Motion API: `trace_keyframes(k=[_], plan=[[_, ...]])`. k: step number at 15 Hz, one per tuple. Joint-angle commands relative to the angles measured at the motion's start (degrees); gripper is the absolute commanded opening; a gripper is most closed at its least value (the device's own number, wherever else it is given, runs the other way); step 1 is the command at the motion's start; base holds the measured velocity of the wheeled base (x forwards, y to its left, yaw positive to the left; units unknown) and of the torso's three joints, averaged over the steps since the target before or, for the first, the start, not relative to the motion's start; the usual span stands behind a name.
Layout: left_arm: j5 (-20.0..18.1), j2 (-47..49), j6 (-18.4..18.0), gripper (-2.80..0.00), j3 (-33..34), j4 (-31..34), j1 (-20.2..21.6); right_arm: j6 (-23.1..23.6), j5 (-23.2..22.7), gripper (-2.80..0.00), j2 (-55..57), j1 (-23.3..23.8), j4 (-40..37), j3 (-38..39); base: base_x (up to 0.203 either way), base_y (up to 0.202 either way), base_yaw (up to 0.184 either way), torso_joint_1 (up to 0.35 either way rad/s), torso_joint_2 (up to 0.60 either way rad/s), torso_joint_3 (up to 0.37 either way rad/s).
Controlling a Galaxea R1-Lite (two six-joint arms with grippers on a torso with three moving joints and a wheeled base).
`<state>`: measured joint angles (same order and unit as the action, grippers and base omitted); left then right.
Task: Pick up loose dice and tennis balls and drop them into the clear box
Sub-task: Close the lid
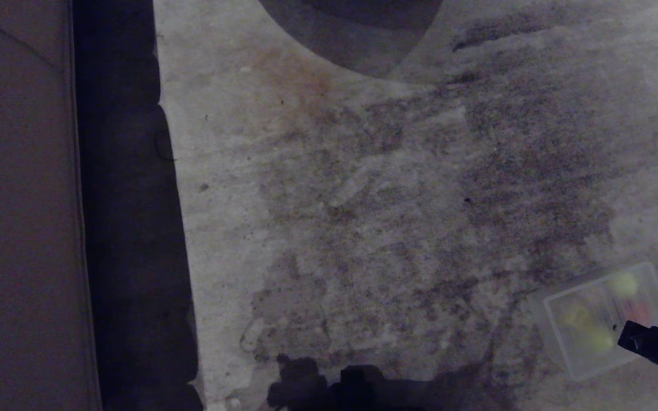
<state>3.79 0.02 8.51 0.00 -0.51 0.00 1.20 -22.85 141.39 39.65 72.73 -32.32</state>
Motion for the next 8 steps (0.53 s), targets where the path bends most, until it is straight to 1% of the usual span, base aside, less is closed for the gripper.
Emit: trace_keyframes(k=[1,2,4,6,8], plan=[[0.0,0.0,0.1,-2.80,0.0,0.0,0.0,0.8,-0.2,-2.80,-1.3,-1.1,-2.4,2.8,0.000,0.000,0.000,0.000,0.00,0.000],[0.0,0.0,0.1,-2.80,0.0,0.0,0.0,2.1,-0.2,-2.80,-1.1,-1.6,-4.8,4.6,0.000,0.000,0.000,0.000,0.00,0.000],[0.0,0.0,0.0,-2.80,0.0,0.0,0.0,4.9,0.1,-2.80,1.0,-2.5,-7.2,5.2,0.000,0.000,0.000,0.000,0.00,0.000],[0.0,0.0,0.1,-2.80,0.0,0.0,0.0,4.8,0.0,-2.80,1.1,-2.5,-7.2,4.2,0.000,0.000,0.000,0.000,0.00,0.000],[0.1,0.0,0.0,-2.80,0.0,0.0,0.0,4.9,0.6,-2.80,1.9,-1.9,-7.2,1.5,0.000,0.000,0.000,0.000,0.00,0.000]])
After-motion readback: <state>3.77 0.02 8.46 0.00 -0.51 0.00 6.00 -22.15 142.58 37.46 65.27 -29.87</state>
